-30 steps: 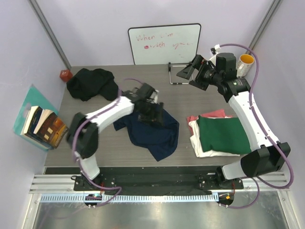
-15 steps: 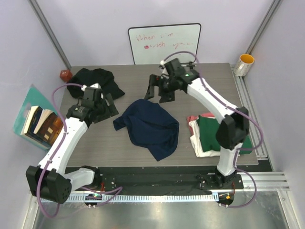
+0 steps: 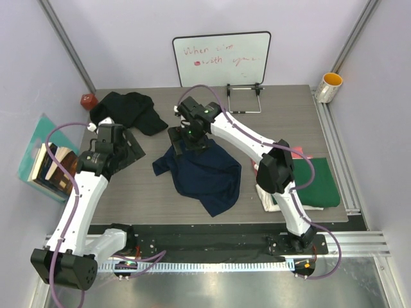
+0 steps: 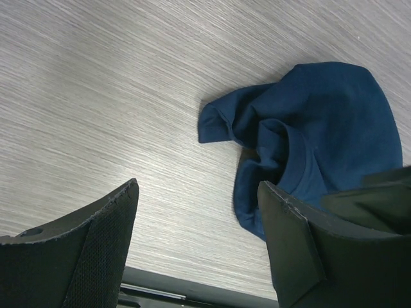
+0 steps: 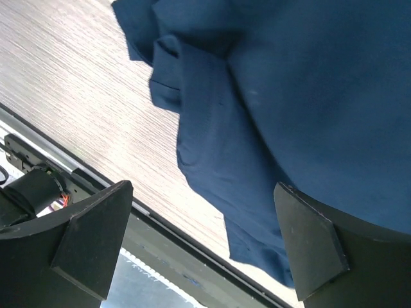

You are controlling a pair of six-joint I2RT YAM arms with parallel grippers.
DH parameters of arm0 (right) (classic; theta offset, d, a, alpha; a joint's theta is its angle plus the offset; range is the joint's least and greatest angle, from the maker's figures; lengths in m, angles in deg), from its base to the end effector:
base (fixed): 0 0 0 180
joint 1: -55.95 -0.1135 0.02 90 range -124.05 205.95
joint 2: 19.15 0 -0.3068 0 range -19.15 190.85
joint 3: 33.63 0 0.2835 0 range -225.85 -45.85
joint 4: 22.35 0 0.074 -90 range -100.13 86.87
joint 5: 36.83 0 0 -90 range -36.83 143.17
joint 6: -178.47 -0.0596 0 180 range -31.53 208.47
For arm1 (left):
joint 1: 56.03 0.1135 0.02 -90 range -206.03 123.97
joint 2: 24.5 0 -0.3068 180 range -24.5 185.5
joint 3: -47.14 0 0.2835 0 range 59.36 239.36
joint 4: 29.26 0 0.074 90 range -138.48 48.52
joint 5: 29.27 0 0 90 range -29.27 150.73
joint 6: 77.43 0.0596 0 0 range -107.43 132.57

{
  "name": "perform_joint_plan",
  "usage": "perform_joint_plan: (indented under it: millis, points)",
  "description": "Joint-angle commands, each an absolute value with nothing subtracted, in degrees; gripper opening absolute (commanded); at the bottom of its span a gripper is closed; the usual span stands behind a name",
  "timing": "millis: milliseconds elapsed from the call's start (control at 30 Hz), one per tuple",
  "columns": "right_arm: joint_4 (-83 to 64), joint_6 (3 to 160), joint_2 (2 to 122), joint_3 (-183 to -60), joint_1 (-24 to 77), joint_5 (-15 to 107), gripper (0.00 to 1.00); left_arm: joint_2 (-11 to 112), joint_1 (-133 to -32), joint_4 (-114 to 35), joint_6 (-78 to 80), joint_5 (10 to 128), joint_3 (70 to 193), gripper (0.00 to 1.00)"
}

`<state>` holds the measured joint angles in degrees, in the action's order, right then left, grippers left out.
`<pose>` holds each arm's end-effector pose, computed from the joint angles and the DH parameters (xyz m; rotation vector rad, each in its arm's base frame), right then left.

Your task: Fold and stack the t-shirts

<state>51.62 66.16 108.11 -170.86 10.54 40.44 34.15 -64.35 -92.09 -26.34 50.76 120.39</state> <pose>0.3718 0.3958 0.2880 -0.6360 2.7492 0.6242 0.2223 -0.0221 0.3480 -0.7107 2.2956 -0.1752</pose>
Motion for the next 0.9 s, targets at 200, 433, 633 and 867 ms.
perform_joint_plan:
  millis: [200, 433, 633, 867]
  points:
    - [52.36, 67.81, 116.89, -180.92, 7.34, 47.8, 0.95, 32.28, -64.03, -92.28, -28.47, 49.92, 117.81, 0.75]
    - [50.6, 68.17, 118.83, -181.9, 7.08, 49.48, 0.95, 31.84, -64.03, -92.28, -28.47, 50.36, 116.58, 0.75]
    - [50.07, 69.04, 118.57, -181.55, 7.08, 51.77, 0.56, 31.66, -64.03, -91.76, -28.65, 51.24, 115.08, 0.75]
    - [49.72, 69.4, 117.52, -179.26, 6.99, 50.71, 0.76, 31.49, -64.03, -90.7, -28.65, 51.59, 113.5, 0.75]
